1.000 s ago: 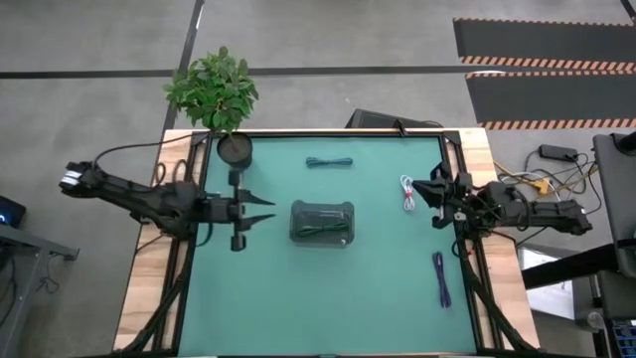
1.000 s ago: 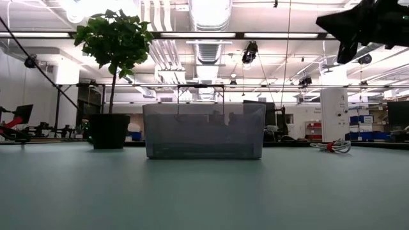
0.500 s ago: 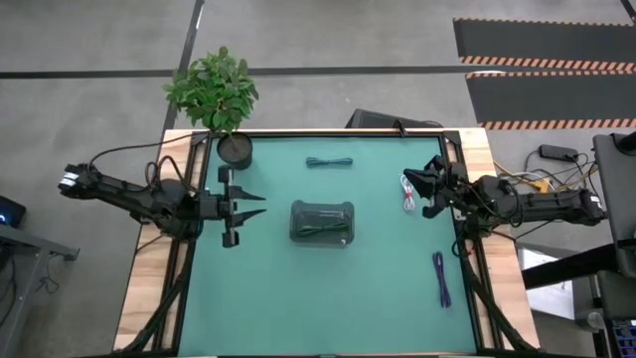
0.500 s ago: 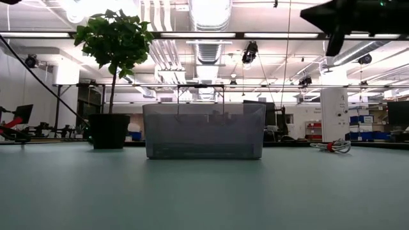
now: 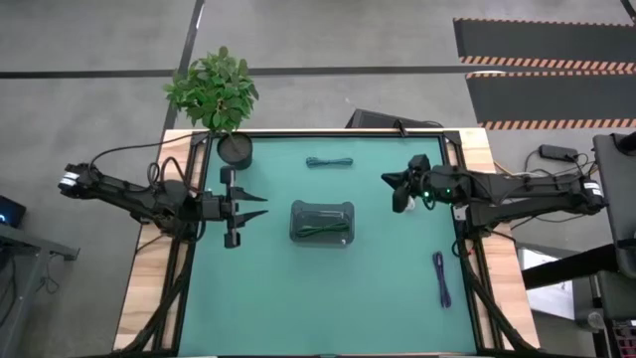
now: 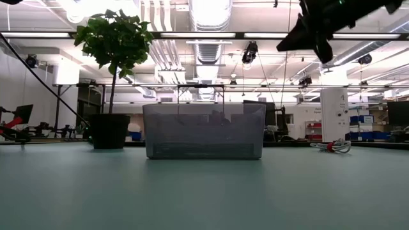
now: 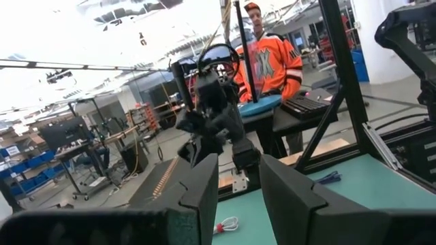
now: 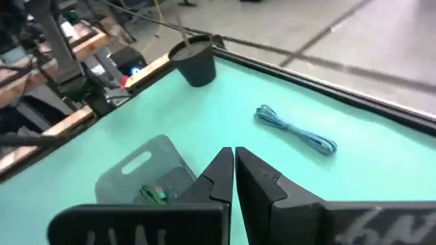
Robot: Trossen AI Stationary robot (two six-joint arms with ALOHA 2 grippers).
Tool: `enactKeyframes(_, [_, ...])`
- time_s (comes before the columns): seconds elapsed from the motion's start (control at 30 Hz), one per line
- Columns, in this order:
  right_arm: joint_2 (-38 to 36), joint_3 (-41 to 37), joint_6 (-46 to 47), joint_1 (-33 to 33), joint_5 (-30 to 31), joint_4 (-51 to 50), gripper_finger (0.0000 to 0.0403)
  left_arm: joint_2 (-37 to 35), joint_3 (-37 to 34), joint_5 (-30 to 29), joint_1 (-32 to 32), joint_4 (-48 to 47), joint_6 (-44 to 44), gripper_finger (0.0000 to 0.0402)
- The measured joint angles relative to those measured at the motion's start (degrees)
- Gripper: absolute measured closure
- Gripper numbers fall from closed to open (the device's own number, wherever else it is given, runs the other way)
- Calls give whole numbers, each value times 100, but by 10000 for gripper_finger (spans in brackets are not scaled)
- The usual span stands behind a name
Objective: Pick and place USB-C Cables
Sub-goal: Put the white cable into the black transparent container
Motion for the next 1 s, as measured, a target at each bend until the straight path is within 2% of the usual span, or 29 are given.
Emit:
enactKeyframes(0.2, [441, 426, 970, 2, -7, -1664, 394, -20, 0, 0, 0, 12, 37, 308])
enactKeyframes(0.63, [843, 348, 2913, -256, -5, -3907, 394, -23, 26, -20, 2, 183, 50, 308])
enactKeyframes(0.8, [1000, 344, 3042, -475, -114, -4158, 394, -39, 26, -19, 2, 191, 50, 308])
enactKeyframes(1.0, [1169, 344, 2796, -861, -819, -4142, 394, -65, 26, -20, 1, 193, 50, 308])
